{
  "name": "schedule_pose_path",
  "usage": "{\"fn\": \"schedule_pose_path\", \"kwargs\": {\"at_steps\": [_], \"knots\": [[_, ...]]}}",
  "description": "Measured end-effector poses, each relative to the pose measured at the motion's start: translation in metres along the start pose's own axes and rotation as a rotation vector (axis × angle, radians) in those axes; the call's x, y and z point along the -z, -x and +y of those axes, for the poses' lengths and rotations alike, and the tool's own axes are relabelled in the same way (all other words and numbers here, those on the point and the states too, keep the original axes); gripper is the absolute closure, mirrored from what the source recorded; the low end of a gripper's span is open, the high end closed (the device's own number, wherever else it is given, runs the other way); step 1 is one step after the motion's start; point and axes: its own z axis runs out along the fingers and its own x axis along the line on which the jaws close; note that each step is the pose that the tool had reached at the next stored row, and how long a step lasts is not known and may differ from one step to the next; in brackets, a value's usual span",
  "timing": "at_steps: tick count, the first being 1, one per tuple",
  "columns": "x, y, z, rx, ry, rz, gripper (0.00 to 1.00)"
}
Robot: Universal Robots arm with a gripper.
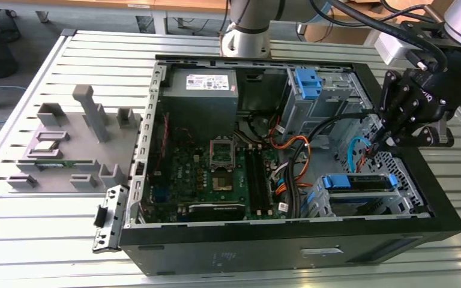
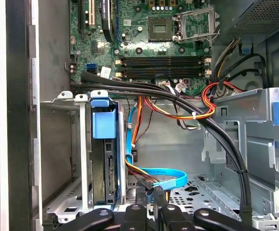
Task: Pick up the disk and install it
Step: 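Insert the first disk wire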
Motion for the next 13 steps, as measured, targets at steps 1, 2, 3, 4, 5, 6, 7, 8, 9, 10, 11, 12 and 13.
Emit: {"fn": "schedule_pose_path", "kwargs": {"at_steps": [1, 2, 3, 4, 5, 6, 7, 8, 9, 10, 11, 12, 13], "knots": [[0.0, 0.0, 0.0, 0.0, 0.0, 0.0001, 0.8], [0.0, 0.0, 0.0, 0.0, 0.0, 0.0002, 0.8], [0.0, 0.0, 0.0, 0.0, 0.0, 0.0003, 0.8], [0.0, 0.0, 0.0, 0.0, 0.0, 0.0004, 0.8], [0.0, 0.0, 0.0, 0.0, 0.0, 0.0004, 0.8], [0.0, 0.0, 0.0, 0.0, 0.0, 0.0005, 0.82], [0.0, 0.0, 0.0, 0.0, 0.0, 0.0006, 0.89], [0.0, 0.0, 0.0, 0.0, -0.0001, 0.0006, 0.89], [0.0, 0.0, 0.0, 0.0, 0.0, 0.0007, 0.89], [0.0, 0.0, 0.0, 0.0, -0.0001, 0.0008, 0.89], [0.0, 0.0, 0.0, 0.0, 0.0, 0.0009, 0.89], [0.0, 0.0, 0.0, 0.0, 0.0, 0.0009, 0.89], [0.0, 0.0, 0.0, 0.0, 0.0, 0.001, 0.89]]}}
